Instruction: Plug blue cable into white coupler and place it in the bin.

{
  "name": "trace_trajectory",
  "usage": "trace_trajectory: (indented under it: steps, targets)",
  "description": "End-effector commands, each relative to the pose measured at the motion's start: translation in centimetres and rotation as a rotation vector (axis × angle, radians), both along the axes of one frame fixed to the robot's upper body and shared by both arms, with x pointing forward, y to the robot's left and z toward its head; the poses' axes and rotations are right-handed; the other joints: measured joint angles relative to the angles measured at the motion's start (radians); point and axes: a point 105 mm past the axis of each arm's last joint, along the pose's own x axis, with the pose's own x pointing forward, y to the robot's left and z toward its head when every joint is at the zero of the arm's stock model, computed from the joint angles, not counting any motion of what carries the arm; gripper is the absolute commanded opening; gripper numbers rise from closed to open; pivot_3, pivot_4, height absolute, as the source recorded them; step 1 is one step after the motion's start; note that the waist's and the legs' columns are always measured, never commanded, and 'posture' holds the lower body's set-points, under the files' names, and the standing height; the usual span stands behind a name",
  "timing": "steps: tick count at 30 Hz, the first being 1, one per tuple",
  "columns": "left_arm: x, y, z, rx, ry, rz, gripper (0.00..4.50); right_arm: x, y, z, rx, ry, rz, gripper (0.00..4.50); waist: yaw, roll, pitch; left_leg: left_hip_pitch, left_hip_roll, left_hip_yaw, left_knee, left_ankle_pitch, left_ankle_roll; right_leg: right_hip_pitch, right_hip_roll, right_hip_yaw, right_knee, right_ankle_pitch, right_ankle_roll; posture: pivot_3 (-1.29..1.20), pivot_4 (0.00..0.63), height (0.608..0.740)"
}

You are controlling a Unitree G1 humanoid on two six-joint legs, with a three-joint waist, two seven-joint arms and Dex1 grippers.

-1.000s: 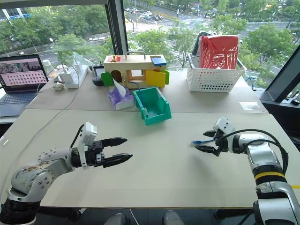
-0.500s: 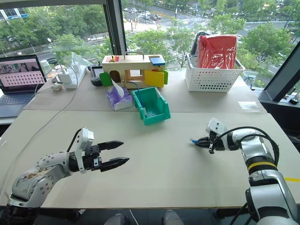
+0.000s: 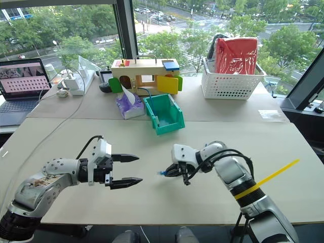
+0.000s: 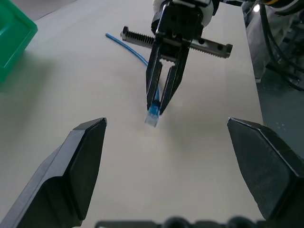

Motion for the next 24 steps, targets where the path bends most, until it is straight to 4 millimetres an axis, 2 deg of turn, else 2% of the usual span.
trace_trajectory:
  steps: [1, 6, 10, 13, 16, 17, 21, 24]
  targets:
    - [-0.5, -0.6, -0.2, 0.099, -0.077, -0.089, 4.36, -0.2, 1.3, 0.8, 0.014, -0.026, 0.033, 1.29, -0.001, 0.000, 0.000, 0.000, 0.000, 0.000, 0.000, 0.000, 0.000, 0.000, 0.000, 0.000, 0.000, 0.000, 0.000, 0.00, 0.150, 0.731]
    - [-0.2, -0.5, -1.2, 0.187, -0.122, -0.127, 4.36, -0.6, 1.1, 1.2, 0.032, 0.030, 0.009, 3.02, 0.004, 0.000, 0.000, 0.000, 0.000, 0.000, 0.000, 0.000, 0.000, 0.000, 0.000, 0.000, 0.000, 0.000, 0.000, 0.00, 0.150, 0.731]
    - [0.1, -1.3, -1.6, 0.188, -0.127, -0.157, 4.36, 0.0, 0.1, 3.7, 0.107, 0.012, -0.069, 4.41, 0.012, 0.000, 0.000, 0.000, 0.000, 0.000, 0.000, 0.000, 0.000, 0.000, 0.000, 0.000, 0.000, 0.000, -0.001, 0.00, 0.150, 0.731]
    - [0.7, -2.4, -1.6, 0.163, -0.129, -0.160, 4.36, 0.2, -1.5, 6.1, 0.152, -0.034, -0.129, 4.48, 0.018, 0.000, 0.000, -0.002, 0.000, 0.000, 0.000, 0.000, 0.000, -0.001, 0.000, 0.000, 0.000, 0.000, 0.000, 0.00, 0.150, 0.731]
    - [2.1, -3.9, -1.4, 0.072, -0.160, -0.105, 4.36, -1.1, -3.4, 7.7, 0.162, 0.030, -0.172, 4.48, 0.028, 0.000, 0.000, -0.004, 0.000, -0.001, 0.001, 0.000, 0.000, -0.001, 0.000, -0.001, -0.001, 0.000, 0.000, 0.00, 0.150, 0.731]
    - [2.2, -4.2, -1.9, 0.075, -0.156, -0.108, 4.36, -1.4, -4.0, 8.2, 0.169, 0.039, -0.198, 4.48, 0.031, 0.000, 0.000, -0.003, 0.000, -0.001, 0.001, 0.000, 0.000, -0.001, -0.001, -0.002, -0.001, 0.000, 0.000, 0.00, 0.150, 0.731]
    - [1.8, -5.0, -2.8, 0.066, -0.120, -0.146, 4.36, -2.5, -5.3, 9.3, 0.172, 0.033, -0.269, 4.48, 0.026, 0.000, 0.000, -0.004, 0.000, -0.003, 0.001, 0.000, 0.001, -0.001, 0.000, -0.003, 0.000, -0.001, -0.001, 0.00, 0.150, 0.731]
    - [1.5, -5.3, -3.7, 0.101, -0.134, -0.187, 4.36, -3.3, -6.0, 9.3, 0.165, 0.023, -0.307, 4.48, 0.024, 0.000, 0.000, -0.004, 0.000, -0.004, 0.001, 0.000, 0.001, -0.001, 0.000, -0.004, 0.000, -0.001, -0.001, 0.00, 0.150, 0.731]
